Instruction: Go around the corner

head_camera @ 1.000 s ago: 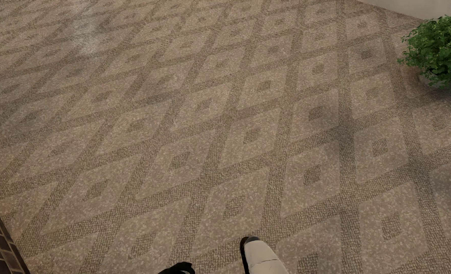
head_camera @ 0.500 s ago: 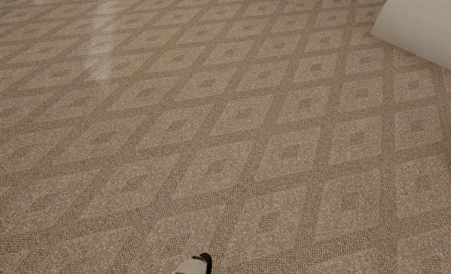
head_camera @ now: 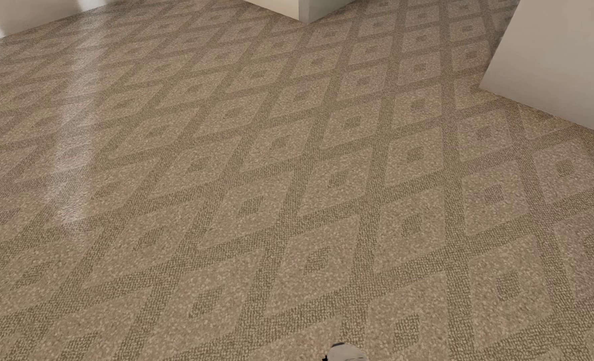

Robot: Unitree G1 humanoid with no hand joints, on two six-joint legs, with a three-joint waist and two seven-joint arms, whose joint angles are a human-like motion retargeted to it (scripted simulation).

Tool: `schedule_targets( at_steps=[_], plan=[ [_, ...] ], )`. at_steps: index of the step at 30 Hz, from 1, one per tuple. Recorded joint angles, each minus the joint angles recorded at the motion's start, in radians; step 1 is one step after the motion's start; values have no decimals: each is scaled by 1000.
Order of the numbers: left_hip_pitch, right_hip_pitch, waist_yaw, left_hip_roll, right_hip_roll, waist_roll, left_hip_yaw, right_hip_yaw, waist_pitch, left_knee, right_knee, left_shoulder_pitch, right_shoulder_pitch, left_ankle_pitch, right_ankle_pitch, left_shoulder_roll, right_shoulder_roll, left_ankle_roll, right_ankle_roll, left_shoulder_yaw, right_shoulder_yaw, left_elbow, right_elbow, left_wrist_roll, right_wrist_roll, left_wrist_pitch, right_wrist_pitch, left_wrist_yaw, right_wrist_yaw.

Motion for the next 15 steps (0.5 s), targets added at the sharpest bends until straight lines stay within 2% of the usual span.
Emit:
schedule_targets(
  at_steps=[1, 2, 3, 4, 5, 6, 7, 8, 9, 10, 11, 12, 13, 14, 15],
  plan=[
    [42, -33, -12, 8, -5, -1, 0, 0, -18, -5, -129, -20, 5, -39, 39, 10, 2, 0, 0, 18, 7, -34, 9, 0, 0, 0, 0, 0, 0],
    [87, -54, -30, 15, -29, -4, 0, 0, -31, -2, -509, -45, 9, -50, 312, 13, 1, 0, 0, 17, 14, -35, 23, 0, 0, 0, 0, 0, 0],
    [133, -76, -60, 51, -39, 4, 0, 0, -26, 13, -182, -51, 16, -20, 98, 9, 1, 0, 0, 43, 8, -38, 32, 0, 0, 0, 0, 0, 0],
    [174, -100, -78, 89, -32, 9, 0, 0, -24, 50, -71, -39, 19, 42, -11, 1, 7, 0, 0, 82, 17, -54, 51, 0, 0, 0, 0, 0, 0],
    [171, -129, -88, 123, -20, 21, 0, 0, -50, 133, 39, -9, 27, 169, 49, -12, 14, 0, 0, 79, 23, -34, 82, 0, 0, 0, 0, 0, 0],
    [140, -135, -76, 157, 28, 50, 0, 0, -57, 275, 148, 8, 27, 378, 64, -48, 15, 0, 0, 81, 34, 31, 126, 0, 0, 0, 0, 0, 0],
    [70, -83, -53, 164, 63, 52, 0, 0, -46, 479, 204, 30, 17, 548, 15, -60, 20, 0, 0, 91, 27, 81, 152, 0, 0, 0, 0, 0, 0],
    [-55, -12, -37, 183, 139, 67, 0, 0, -26, 741, 195, 51, 17, 599, -41, -60, 26, 0, 0, 77, -2, 97, 120, 0, 0, 0, 0, 0, 0],
    [-151, 97, 14, 164, 168, 61, 0, 0, -8, 903, 150, 43, 15, 509, -68, -68, 26, 0, 0, 12, -1, 143, 101, 0, 0, 0, 0, 0, 0],
    [-263, 189, 72, 118, 164, 33, 0, 0, -1, 984, 106, 57, -2, 428, -75, -92, 28, 0, 0, 42, -3, 174, 69, 0, 0, 0, 0, 0, 0],
    [-370, 290, 136, 86, 166, 12, 0, 0, 1, 957, 37, 93, -8, 431, -78, -73, 20, 0, 0, -3, 1, 125, 15, 0, 0, 0, 0, 0, 0],
    [-443, 398, 201, 66, 166, -2, 0, 0, 6, 816, -36, 111, -12, 477, -79, -111, 13, 0, 0, 42, -17, 201, -27, 0, 0, 0, 0, 0, 0],
    [-549, 461, 227, 50, 162, -12, 0, 0, -4, 646, -80, 129, -28, 547, -85, -90, 6, 0, 0, -29, -28, 190, -80, 0, 0, 0, 0, 0, 0],
    [-569, 573, 292, 37, 129, -39, 0, 0, 9, 426, -131, 159, -34, 591, -105, -85, 5, 0, 0, -33, -38, 198, -123, 0, 0, 0, 0, 0, 0],
    [-627, 632, 318, 57, 134, -32, 0, 0, -2, 238, -155, 173, -61, 537, -134, -84, -5, 0, 0, -36, -48, 196, -153, 0, 0, 0, 0, 0, 0]
  ],
)
